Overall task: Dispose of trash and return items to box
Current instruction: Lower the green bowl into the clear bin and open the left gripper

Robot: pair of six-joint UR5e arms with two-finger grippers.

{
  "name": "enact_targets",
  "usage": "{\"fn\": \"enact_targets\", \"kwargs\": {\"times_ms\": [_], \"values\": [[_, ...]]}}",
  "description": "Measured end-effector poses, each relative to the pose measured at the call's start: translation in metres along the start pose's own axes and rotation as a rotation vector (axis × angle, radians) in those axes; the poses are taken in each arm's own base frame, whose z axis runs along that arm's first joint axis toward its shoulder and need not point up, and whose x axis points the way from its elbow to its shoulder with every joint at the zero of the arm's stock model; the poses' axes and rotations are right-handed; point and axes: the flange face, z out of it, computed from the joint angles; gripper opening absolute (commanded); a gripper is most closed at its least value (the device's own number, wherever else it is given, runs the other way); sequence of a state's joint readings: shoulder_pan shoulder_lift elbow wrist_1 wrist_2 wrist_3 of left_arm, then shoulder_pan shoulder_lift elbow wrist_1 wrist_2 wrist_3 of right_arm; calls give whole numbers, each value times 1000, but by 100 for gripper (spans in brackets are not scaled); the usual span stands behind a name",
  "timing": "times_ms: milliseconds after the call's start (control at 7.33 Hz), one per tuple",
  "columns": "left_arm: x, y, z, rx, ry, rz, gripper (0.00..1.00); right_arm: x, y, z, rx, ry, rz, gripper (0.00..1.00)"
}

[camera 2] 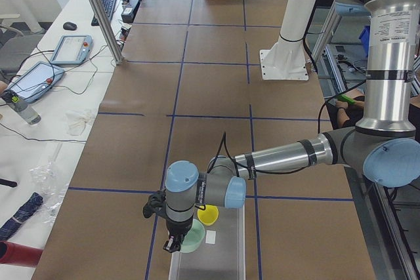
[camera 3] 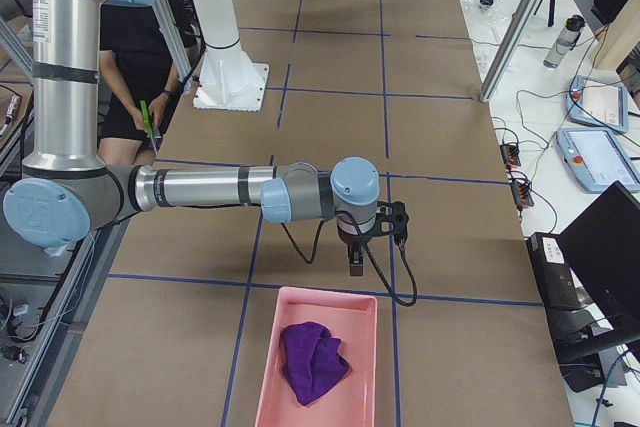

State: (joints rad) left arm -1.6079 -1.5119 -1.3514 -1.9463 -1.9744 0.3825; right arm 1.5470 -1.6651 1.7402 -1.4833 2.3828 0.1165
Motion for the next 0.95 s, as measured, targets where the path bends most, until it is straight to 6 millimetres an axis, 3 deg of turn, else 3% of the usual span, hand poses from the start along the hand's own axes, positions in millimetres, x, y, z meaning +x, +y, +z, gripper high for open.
{"fn": "enact_targets", "kwargs": {"times_ms": [136,409,682,955], "values": [[1,15,7,-3,0,8,0,0,-1,0,0,0,-1,100],[2,36,15,-16,4,4,99,-1,-1,0,1,0,-2,100],[-1,48,17,-20,6,-19,100,-1,-1,0,1,0,-3,100],[-4,43,3,8,-5,-33,100,-1,-1,-1,2,0,-4,100]]}}
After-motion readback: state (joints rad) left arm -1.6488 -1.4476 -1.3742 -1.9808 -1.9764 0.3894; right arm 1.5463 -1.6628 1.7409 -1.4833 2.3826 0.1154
